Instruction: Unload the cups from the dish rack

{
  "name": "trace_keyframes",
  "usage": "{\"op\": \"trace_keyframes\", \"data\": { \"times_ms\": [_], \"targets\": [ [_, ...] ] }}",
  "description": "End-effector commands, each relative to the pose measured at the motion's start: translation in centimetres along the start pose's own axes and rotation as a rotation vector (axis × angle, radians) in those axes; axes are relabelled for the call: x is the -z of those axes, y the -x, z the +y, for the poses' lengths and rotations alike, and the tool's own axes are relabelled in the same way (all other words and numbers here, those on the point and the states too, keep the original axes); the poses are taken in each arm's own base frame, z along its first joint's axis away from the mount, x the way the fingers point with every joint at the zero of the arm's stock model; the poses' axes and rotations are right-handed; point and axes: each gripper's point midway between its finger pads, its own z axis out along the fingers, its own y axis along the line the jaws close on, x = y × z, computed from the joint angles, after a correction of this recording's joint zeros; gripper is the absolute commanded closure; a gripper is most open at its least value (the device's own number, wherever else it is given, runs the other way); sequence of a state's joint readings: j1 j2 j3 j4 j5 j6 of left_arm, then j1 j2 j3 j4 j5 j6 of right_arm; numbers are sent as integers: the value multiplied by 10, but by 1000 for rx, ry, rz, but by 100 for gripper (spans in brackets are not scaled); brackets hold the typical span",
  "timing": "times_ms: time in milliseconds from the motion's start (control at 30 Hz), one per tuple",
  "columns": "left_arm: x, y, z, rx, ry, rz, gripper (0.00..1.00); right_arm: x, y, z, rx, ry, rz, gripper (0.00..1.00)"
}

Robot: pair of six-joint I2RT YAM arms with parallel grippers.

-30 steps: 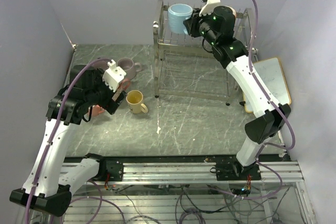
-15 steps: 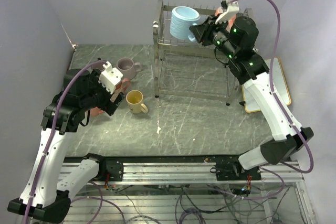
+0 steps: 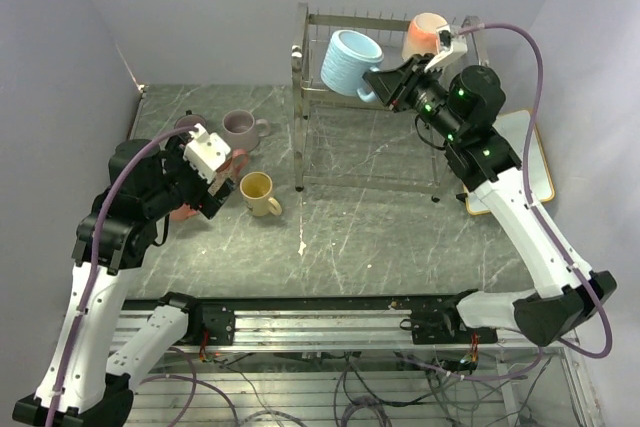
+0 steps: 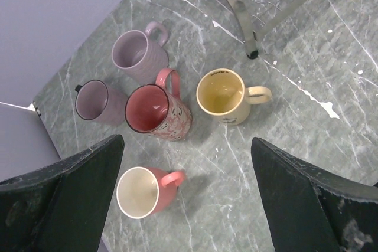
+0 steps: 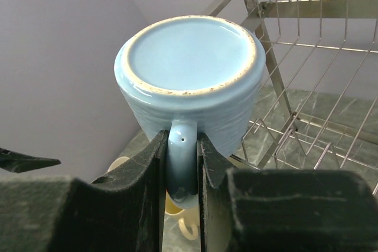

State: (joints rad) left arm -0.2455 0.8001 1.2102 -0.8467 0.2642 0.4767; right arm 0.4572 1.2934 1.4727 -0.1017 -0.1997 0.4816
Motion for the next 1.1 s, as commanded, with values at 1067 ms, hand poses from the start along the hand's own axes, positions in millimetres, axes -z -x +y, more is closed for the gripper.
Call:
{"op": "trace_keyframes", "data": {
  "times_ms": [1067],
  "targets": [
    [14,50,-5,-218,37,-362,1,73,-58,120,-644,459,49,100]
  ]
}}
